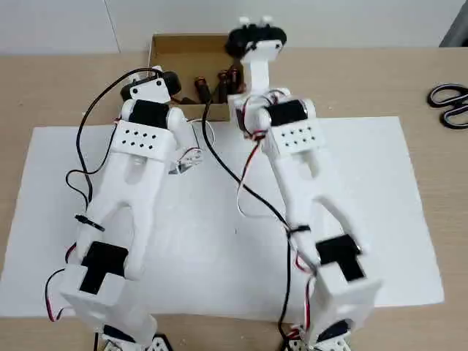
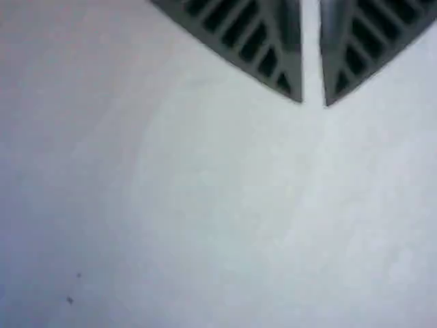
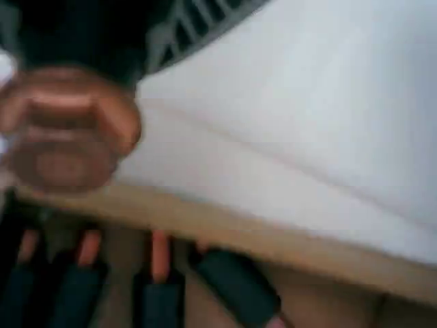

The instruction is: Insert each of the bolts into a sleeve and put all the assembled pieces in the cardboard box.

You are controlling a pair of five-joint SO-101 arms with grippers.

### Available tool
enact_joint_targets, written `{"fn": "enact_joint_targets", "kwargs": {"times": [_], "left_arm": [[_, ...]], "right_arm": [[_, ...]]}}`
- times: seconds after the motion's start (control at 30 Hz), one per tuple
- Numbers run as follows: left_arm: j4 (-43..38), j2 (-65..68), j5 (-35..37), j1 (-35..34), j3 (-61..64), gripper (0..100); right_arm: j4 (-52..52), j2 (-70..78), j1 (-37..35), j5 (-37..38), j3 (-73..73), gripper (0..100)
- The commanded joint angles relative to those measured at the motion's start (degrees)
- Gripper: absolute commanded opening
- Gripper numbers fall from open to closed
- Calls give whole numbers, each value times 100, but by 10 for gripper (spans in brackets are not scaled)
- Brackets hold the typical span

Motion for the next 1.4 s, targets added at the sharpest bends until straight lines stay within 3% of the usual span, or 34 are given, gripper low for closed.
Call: {"fn": "enact_joint_targets", "kwargs": {"times": [0.0,0.5,0.7,1.23,1.37], "left_arm": [[220,-149,70,26,-57,6],[273,-1090,422,246,927,6],[97,-1407,422,246,1165,6],[132,-1512,422,246,1191,6],[132,-1503,413,246,1191,6]], "right_arm": [[-163,444,57,-9,-1284,3],[-180,2993,31,281,-4334,3],[-664,3873,22,281,-5108,3],[-1086,5033,-66,290,-5864,8],[-1086,5059,-66,677,-5837,9]]}}
